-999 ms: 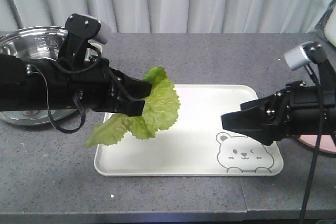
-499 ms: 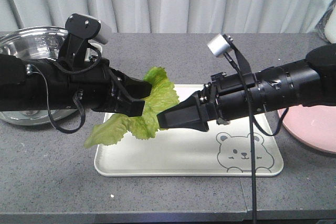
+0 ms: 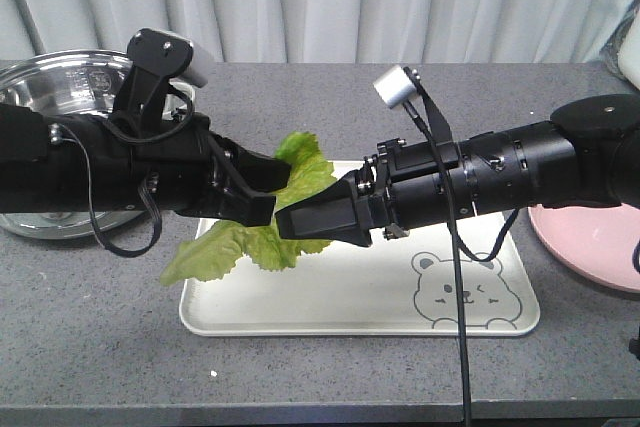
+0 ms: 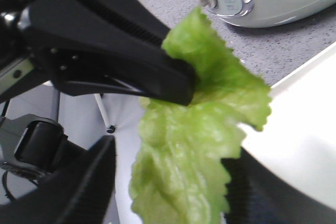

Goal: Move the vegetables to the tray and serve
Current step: 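Grasp the lettuce leaf with the right gripper from the left gripper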

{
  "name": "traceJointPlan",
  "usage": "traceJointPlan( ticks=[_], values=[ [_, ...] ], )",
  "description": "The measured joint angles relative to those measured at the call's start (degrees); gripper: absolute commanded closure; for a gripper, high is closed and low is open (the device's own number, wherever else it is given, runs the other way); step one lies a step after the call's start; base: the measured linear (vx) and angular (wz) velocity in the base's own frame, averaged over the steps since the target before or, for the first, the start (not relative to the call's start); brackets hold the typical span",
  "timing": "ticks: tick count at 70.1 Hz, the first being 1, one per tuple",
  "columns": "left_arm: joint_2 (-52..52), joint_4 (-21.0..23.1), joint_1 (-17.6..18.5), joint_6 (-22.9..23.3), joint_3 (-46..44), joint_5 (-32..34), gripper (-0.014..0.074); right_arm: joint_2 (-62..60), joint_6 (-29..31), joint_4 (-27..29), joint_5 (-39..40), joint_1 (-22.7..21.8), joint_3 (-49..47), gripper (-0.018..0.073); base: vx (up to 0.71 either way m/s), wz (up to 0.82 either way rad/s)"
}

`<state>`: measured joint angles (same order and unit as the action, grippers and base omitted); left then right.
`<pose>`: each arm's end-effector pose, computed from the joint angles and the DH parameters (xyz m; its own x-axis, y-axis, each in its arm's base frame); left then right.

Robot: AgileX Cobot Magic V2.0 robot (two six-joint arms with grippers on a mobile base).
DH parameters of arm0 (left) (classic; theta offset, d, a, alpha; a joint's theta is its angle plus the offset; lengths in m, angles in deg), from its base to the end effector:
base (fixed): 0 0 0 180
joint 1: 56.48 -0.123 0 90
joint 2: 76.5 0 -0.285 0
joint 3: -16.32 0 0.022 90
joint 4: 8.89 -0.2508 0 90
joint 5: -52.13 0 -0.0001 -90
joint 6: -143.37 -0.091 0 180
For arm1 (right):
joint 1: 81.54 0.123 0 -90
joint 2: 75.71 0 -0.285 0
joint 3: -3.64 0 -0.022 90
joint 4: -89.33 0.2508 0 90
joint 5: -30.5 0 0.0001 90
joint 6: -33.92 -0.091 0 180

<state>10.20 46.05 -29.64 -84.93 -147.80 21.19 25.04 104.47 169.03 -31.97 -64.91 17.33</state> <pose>0.2534 -0.1712 0.3311 -0.4975 0.2090 -0.8419 0.7092 0.6569 -0.2560 0.2866 0.1685 0.2888 -0.6314 -0.2065 -0.7475 -0.7702 0.2796 0.5733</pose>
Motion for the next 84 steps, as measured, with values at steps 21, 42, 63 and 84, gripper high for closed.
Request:
traceJointPlan(
  ticks=[21, 42, 63, 84],
  values=[
    [0.00, 0.00, 0.00, 0.00, 0.00, 0.00, 0.0602, 0.00, 0.45, 0.00, 1.30, 0.00, -0.02, 0.0574, 0.00, 0.00],
    [0.00, 0.00, 0.00, 0.00, 0.00, 0.00, 0.0420, 0.00, 0.45, 0.00, 1.49, 0.00, -0.02, 0.0569, 0.00, 0.00],
    [0.00, -0.27, 0.00, 0.00, 0.00, 1.02, 0.0009, 0.00, 0.49, -0.56, 1.85, 0.00, -0.02, 0.0569, 0.00, 0.00],
    [-0.07, -2.13, 0.00, 0.00, 0.00, -0.04, 0.0001, -0.60, -0.03, -4.09, 5.36, 0.05, -0.02, 0.0565, 0.00, 0.00]
  ],
)
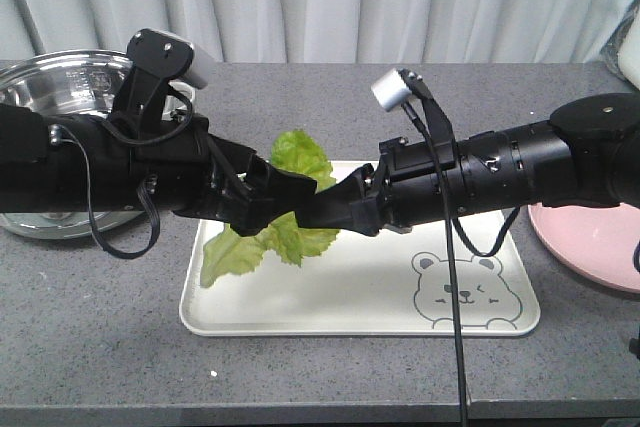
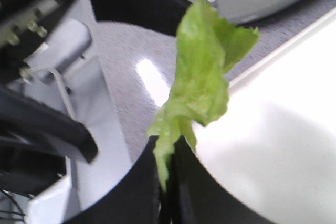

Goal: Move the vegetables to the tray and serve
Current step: 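Grasp the lettuce leaf with the right gripper from the left gripper, then carry the leaf with the right gripper and release it onto the pink plate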

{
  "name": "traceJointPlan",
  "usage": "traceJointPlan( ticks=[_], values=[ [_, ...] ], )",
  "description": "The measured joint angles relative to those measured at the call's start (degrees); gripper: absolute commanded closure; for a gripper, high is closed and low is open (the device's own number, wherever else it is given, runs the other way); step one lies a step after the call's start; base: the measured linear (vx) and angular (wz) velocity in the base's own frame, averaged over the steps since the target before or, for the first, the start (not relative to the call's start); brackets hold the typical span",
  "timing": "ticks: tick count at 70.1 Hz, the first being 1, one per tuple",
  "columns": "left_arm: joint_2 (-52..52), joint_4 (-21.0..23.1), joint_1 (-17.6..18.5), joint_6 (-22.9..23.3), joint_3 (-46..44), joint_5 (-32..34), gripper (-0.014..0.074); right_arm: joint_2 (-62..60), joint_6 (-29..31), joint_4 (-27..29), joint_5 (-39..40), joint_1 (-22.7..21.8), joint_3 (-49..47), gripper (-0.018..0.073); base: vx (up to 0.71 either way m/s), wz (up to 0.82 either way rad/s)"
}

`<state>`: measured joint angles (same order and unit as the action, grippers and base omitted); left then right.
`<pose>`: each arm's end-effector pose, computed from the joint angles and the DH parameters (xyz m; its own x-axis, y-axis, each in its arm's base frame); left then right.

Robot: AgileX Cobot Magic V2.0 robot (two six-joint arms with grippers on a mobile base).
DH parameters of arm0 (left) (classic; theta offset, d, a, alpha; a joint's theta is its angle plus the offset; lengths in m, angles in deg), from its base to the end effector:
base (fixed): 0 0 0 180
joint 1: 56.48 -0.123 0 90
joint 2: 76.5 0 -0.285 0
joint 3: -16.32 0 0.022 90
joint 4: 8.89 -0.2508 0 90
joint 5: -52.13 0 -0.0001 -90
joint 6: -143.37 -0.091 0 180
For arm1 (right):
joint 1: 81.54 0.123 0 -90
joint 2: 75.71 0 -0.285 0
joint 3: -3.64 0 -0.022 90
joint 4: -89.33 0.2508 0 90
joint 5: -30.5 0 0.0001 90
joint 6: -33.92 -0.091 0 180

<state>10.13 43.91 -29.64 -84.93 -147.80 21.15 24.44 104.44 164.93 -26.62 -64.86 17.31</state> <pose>0.2533 -0.1701 0.3301 -0.4812 0.2403 -0.8431 0.7190 0.6584 -0.2227 0.2910 0.1645 0.2851 -0.5991 -0.2412 -0.7634 -0.7842 0.3691 0.4988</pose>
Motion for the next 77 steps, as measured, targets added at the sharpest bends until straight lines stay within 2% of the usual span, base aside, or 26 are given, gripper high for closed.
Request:
traceJointPlan(
  ticks=[5, 12, 20, 32, 43, 47, 53, 66, 77],
  values=[
    [-0.51, -1.79, 0.00, 0.00, 0.00, -0.22, 0.0011, -1.46, -2.05, -4.90, 2.39, 0.00, 0.00, 0.0565, 0.00, 0.00],
    [-2.11, -4.26, 0.00, 0.00, 0.00, -1.12, 0.0012, -4.47, -8.64, -14.24, 6.65, 0.00, 0.00, 0.0565, 0.00, 0.00],
    [-4.45, -6.20, 0.00, 0.00, 0.00, -2.24, 0.0012, -8.40, -19.60, -28.06, 10.50, 0.00, 0.00, 0.0565, 0.00, 0.00],
    [-6.49, -8.51, 0.00, 0.00, 0.00, -5.52, 0.0013, -14.73, -35.88, -48.24, 11.28, 0.00, 0.00, 0.0565, 0.00, 0.00],
    [-6.49, -8.87, 0.00, 0.00, 0.00, -6.52, 0.0013, -20.01, -48.70, -62.28, 10.97, -0.92, 0.00, 0.0564, 0.00, 0.00],
    [-6.49, -8.87, 0.00, 0.00, 0.00, -6.57, 0.0013, -21.63, -52.41, -65.30, 10.27, -2.96, 0.00, 0.0563, 0.00, 0.00],
    [-6.49, -8.92, 0.00, 0.00, 0.00, -6.56, 0.0013, -23.11, -54.61, -67.04, 8.69, -7.61, 0.00, 0.0561, 0.00, 0.00],
    [-6.49, -8.92, 0.00, 0.00, 0.00, -6.56, 0.0013, -23.75, -55.36, -66.69, 8.02, -19.56, 0.00, 0.0562, 0.00, 0.00],
    [-6.49, -8.92, 0.00, 0.00, 0.00, -6.57, 0.0013, -23.60, -55.30, -65.37, 9.24, -25.56, 0.00, 0.0562, 0.00, 0.00]
  ],
)
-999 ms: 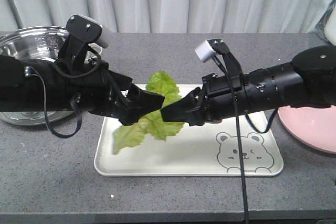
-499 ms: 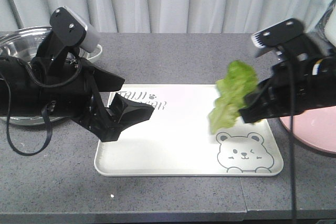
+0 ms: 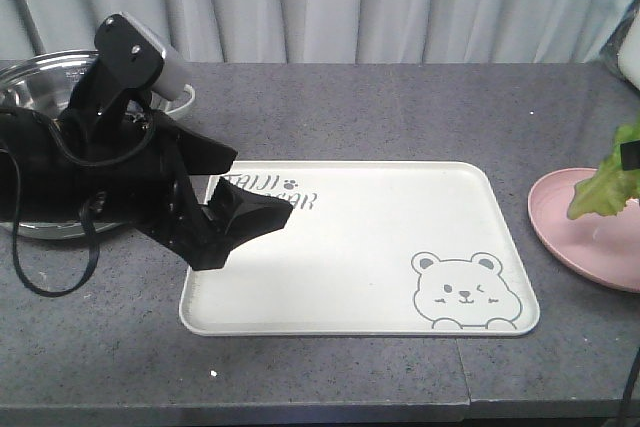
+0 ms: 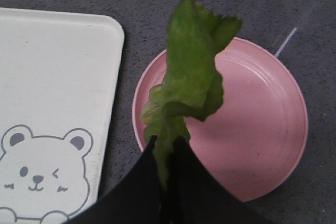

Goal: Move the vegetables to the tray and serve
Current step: 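Carry the leaf with the right gripper and release it onto the pink plate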

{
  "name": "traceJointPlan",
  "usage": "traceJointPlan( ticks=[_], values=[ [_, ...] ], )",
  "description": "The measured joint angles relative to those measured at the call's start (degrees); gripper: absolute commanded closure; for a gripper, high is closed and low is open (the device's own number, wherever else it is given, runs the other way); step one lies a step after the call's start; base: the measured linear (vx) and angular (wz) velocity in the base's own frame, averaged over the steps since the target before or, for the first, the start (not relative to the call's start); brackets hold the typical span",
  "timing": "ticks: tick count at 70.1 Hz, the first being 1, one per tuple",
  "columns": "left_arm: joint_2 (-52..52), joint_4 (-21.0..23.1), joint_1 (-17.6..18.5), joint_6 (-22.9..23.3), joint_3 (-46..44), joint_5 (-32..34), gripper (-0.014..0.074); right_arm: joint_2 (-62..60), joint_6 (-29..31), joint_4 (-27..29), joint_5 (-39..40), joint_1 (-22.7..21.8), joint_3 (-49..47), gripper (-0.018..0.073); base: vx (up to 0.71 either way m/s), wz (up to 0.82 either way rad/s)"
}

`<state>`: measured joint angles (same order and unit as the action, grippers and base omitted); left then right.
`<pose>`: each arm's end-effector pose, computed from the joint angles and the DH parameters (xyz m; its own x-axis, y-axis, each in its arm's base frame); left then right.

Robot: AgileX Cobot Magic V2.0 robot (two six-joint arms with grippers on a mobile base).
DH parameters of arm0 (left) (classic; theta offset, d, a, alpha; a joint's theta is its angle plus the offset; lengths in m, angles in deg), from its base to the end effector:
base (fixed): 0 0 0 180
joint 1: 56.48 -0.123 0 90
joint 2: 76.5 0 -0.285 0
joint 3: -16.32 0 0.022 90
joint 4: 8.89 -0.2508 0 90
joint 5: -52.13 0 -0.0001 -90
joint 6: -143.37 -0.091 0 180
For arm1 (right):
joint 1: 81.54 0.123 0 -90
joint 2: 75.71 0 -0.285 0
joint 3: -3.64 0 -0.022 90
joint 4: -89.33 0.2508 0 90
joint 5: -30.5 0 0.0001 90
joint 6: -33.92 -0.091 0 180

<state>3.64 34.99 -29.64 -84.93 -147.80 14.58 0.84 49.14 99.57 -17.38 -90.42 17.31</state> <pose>0.2239 -0.1564 0.3520 -0.3658 0.3786 -0.8502 0.8023 0.5913 -0.0820 0.2442 -0.0260 0.3545 -0.7319 -0.0307 -0.6808 -0.0410 0.9992 -0.0010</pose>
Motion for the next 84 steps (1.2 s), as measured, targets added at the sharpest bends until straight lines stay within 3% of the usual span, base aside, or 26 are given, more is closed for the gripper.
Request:
traceJointPlan(
  ticks=[18, 56, 65, 84],
  values=[
    [0.00, 0.00, 0.00, 0.00, 0.00, -0.05, 0.0013, 5.04, 0.00, 0.46, 0.60, -4.87, 0.00, 0.0562, 0.00, 0.00],
    [0.00, 0.00, 0.00, 0.00, 0.00, -0.05, 0.0013, 19.24, 0.00, 0.40, 7.92, -5.10, 0.00, 0.0526, 0.00, 0.00],
    [0.00, 0.00, 0.00, 0.00, 0.00, -0.05, 0.0013, 21.71, 0.00, 0.04, 7.92, -5.10, 0.00, 0.0445, 0.00, 0.00],
    [0.00, 0.00, 0.00, 0.00, 0.00, -0.05, 0.0013, 23.33, 0.00, -1.96, 7.66, -5.10, 0.00, 0.0117, 0.00, 0.00]
  ],
)
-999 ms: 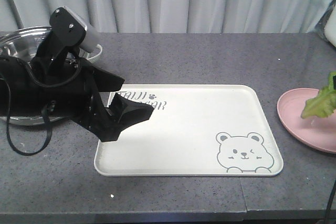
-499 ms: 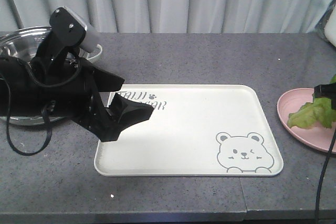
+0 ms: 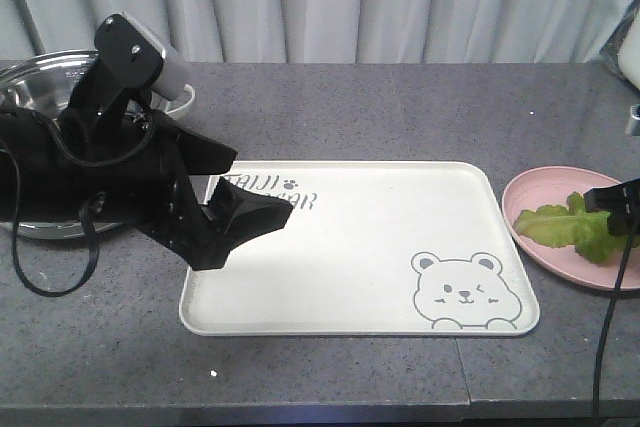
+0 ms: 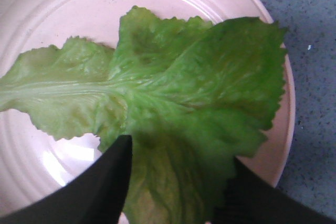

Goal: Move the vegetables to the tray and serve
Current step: 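Carry the leaf with the right gripper and release it onto the pink plate, then grasp the pink plate rim with the right gripper and lift it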

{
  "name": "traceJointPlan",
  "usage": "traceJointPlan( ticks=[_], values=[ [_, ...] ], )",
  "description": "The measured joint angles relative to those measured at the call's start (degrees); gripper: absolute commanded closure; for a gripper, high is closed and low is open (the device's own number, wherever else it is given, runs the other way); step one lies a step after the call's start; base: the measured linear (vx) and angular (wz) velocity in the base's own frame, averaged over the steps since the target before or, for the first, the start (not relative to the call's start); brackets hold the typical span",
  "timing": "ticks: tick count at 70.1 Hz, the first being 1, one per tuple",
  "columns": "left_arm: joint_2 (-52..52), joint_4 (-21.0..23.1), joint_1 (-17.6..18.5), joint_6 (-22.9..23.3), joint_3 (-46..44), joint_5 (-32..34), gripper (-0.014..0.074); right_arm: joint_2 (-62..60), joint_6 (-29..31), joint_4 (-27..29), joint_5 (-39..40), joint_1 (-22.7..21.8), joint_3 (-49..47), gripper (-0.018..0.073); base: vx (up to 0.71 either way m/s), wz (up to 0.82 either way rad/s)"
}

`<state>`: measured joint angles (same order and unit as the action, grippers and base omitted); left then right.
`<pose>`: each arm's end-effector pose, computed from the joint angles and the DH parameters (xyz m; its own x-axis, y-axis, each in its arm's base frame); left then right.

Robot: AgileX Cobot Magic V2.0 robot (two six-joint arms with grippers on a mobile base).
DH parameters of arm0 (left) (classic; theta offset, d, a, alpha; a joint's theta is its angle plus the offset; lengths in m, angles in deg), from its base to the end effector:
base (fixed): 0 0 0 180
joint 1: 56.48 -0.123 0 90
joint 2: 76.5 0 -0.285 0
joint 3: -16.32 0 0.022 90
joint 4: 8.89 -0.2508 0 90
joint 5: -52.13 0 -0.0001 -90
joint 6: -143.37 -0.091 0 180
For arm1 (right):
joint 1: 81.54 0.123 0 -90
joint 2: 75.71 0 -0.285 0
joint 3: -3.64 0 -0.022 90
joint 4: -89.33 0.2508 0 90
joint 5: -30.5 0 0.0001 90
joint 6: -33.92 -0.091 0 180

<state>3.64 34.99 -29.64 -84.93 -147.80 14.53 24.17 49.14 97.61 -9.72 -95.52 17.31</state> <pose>0.2238 -0.1565 0.3520 -0.3661 0.3790 -0.8499 0.8026 0.5908 -0.0823 0.3203 -0.0710 0.2426 -0.8887 0.0629 -0.4541 0.0638 0.9979 0.0133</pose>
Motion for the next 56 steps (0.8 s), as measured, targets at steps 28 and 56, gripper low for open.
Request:
traceJointPlan(
  ticks=[28, 56],
  values=[
    [0.00, 0.00, 0.00, 0.00, 0.00, 0.00, 0.0013, -1.89, -2.51, -4.28, -1.12, 0.00, -0.05, 0.0071, 0.00, 0.00],
    [0.00, 0.00, 0.00, 0.00, 0.00, 0.00, 0.0013, -7.70, -12.07, -12.26, -1.94, -0.96, -0.55, 0.0087, 0.00, 0.00]
  ],
)
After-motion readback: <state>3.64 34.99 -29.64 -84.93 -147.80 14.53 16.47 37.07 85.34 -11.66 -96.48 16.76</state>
